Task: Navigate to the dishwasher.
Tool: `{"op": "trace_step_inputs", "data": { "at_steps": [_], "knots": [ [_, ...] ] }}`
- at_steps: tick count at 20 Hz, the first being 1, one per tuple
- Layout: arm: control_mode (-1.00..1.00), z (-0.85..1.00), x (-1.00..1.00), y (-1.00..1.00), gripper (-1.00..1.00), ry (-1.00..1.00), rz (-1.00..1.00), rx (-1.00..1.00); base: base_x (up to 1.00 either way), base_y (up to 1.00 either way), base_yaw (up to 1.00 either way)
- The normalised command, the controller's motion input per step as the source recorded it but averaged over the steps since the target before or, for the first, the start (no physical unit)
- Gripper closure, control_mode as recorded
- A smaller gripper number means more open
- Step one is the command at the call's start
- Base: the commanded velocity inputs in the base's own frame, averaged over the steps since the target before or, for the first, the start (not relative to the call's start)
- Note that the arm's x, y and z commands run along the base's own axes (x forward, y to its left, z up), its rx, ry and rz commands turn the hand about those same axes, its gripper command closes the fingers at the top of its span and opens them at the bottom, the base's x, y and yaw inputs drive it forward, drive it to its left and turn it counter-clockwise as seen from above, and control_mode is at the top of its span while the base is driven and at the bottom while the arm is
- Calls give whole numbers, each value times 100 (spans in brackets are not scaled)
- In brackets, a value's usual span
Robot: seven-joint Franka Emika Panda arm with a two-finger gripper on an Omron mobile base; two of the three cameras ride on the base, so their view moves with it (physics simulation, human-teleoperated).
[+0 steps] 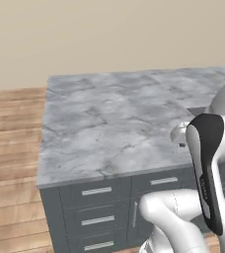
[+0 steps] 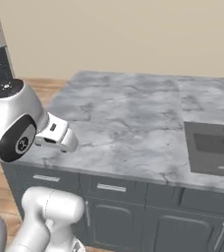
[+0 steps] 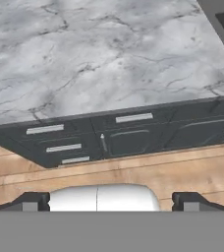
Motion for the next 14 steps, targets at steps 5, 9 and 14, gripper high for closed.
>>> {"op": "trace_step_inputs", "data": {
  "at_steps": [5, 9, 14],
  "knots": [
    [100, 0, 0, 0, -100, 0, 0, 0, -90, -100, -1],
    [100, 0, 0, 0, -100, 0, 0, 0, -26, -100, -7],
    [100, 0, 0, 0, -100, 0, 0, 0, 3, -100, -10]
  ]
}}
